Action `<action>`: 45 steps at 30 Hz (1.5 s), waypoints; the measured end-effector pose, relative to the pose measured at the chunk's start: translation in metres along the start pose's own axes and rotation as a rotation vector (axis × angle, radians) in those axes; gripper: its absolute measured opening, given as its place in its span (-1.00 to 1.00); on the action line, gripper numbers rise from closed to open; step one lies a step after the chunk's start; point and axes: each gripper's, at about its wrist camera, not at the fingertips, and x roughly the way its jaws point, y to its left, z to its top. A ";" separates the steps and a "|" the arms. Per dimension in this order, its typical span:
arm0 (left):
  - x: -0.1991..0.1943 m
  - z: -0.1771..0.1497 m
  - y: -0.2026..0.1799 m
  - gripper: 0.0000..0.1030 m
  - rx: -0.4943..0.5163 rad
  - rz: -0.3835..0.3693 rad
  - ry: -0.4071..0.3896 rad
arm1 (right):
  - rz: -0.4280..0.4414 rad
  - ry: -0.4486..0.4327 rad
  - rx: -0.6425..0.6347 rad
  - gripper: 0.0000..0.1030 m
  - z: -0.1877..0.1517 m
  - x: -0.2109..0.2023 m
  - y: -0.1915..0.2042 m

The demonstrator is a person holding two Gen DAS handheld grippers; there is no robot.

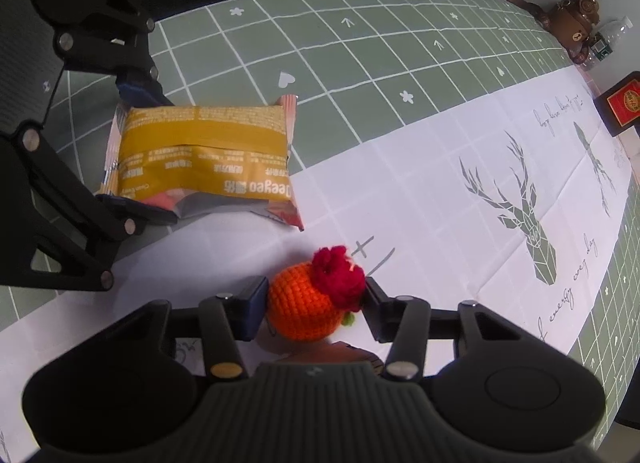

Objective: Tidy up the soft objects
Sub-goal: 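Lift the snack bag with the left tool while the right tool grasps the orange crocheted ball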

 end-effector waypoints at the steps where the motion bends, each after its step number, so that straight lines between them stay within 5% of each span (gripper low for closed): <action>1: -0.002 0.000 0.001 0.07 -0.012 0.002 -0.002 | -0.003 -0.004 0.001 -0.04 0.000 -0.003 0.000; 20: -0.102 -0.026 -0.004 0.02 -0.113 0.073 -0.082 | -0.019 -0.133 0.043 -0.04 -0.011 -0.095 0.034; 30: -0.142 -0.046 -0.053 0.02 -0.121 0.025 -0.101 | -0.054 -0.127 0.071 -0.04 -0.063 -0.133 0.049; 45: -0.186 -0.032 -0.155 0.02 0.027 -0.056 -0.160 | -0.164 -0.065 0.146 -0.04 -0.165 -0.179 0.039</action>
